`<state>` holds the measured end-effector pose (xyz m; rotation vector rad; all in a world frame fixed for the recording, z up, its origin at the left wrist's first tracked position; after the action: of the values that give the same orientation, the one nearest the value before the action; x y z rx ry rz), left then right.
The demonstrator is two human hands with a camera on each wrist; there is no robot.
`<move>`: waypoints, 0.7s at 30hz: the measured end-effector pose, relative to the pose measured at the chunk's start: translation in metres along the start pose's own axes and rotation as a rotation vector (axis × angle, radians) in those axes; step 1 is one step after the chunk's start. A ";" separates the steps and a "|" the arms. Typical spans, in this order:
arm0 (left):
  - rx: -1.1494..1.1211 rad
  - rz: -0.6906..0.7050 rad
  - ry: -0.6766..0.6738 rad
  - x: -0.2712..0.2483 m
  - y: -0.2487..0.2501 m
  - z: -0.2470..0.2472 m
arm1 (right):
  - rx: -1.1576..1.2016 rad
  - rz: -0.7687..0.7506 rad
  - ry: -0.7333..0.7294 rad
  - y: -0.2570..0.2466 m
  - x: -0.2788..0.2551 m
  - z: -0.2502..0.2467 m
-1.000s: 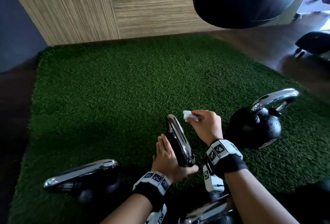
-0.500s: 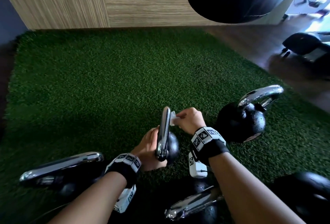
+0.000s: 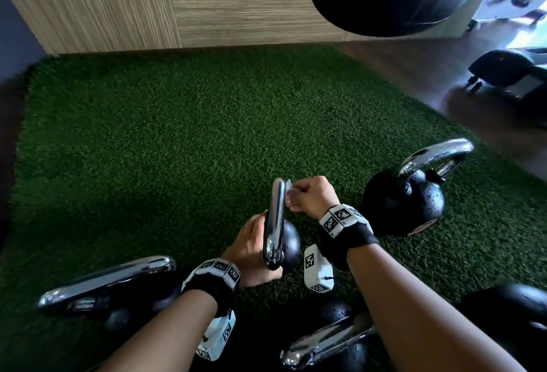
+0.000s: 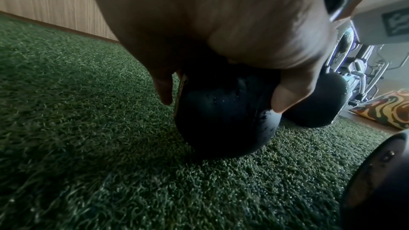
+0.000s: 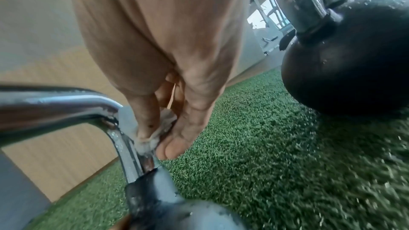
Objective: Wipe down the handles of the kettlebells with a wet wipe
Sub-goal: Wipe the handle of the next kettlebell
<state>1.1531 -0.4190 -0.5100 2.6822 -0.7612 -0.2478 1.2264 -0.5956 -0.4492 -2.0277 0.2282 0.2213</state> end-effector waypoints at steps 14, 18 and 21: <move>-0.300 -0.082 -0.024 0.005 -0.009 -0.008 | 0.340 -0.169 -0.033 -0.011 -0.012 -0.007; -0.352 -0.120 -0.061 0.004 -0.004 -0.016 | 0.362 -0.180 -0.026 -0.018 -0.018 -0.009; -0.399 -0.073 -0.099 0.002 -0.003 -0.025 | 0.401 -0.181 -0.127 -0.019 -0.028 -0.013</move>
<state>1.1624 -0.4105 -0.4879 2.3334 -0.5714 -0.4977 1.2049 -0.5971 -0.4197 -1.6185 0.0053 0.1738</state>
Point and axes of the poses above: each hand's wrist, its own x-axis towards the middle knuckle, its own z-axis out of the palm, y = z × x, the point moved 2 cm from there along x, towards the middle knuckle, and after that the axes turned 5 degrees about -x, right-handed, at the moved point
